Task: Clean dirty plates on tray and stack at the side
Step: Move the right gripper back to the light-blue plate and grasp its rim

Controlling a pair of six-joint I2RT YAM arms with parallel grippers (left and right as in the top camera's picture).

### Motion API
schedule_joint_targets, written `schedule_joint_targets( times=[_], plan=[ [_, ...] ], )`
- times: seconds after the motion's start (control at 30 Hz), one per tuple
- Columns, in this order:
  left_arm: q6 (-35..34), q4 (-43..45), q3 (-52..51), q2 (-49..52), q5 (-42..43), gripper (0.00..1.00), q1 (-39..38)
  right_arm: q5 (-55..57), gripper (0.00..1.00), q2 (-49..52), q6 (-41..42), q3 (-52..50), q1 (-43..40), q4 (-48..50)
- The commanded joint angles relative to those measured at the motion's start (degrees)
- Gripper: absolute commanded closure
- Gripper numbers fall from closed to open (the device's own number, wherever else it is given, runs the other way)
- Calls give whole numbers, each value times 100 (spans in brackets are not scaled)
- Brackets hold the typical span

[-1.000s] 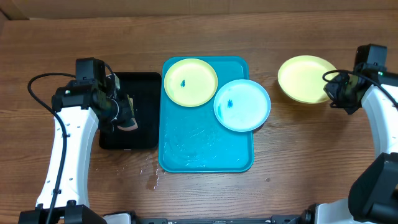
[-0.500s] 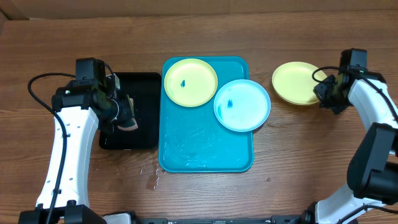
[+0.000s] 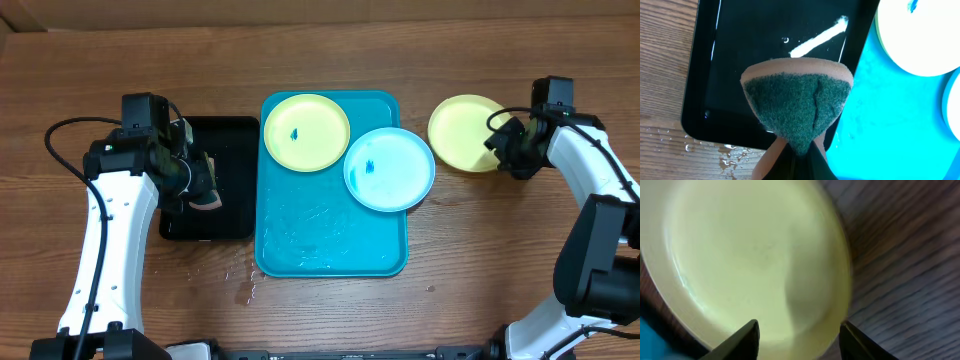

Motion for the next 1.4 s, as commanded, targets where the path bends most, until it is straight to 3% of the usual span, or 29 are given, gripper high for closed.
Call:
schedule_joint_targets(
  times=[0.0,0.17,0.5,1.03,1.37],
  plan=[
    [127,24,11,-46,66,95,-42,-1283,49,2,-1010,13,24,-79],
    [127,17,11,-46,66,94,-42,-1908,51,0,-1593,181,24,-400],
    [129,-4,11,-46,66,91,-42,-1663,55,0,-2479,337,498,-914],
    [129,-63,11,-46,66,91,-42,-273,54,2,-2474,299,1652,-688],
    [127,-61,11,-46,68,91,-42,-140,65,7,-2474,-9,1711,-105]
  ],
)
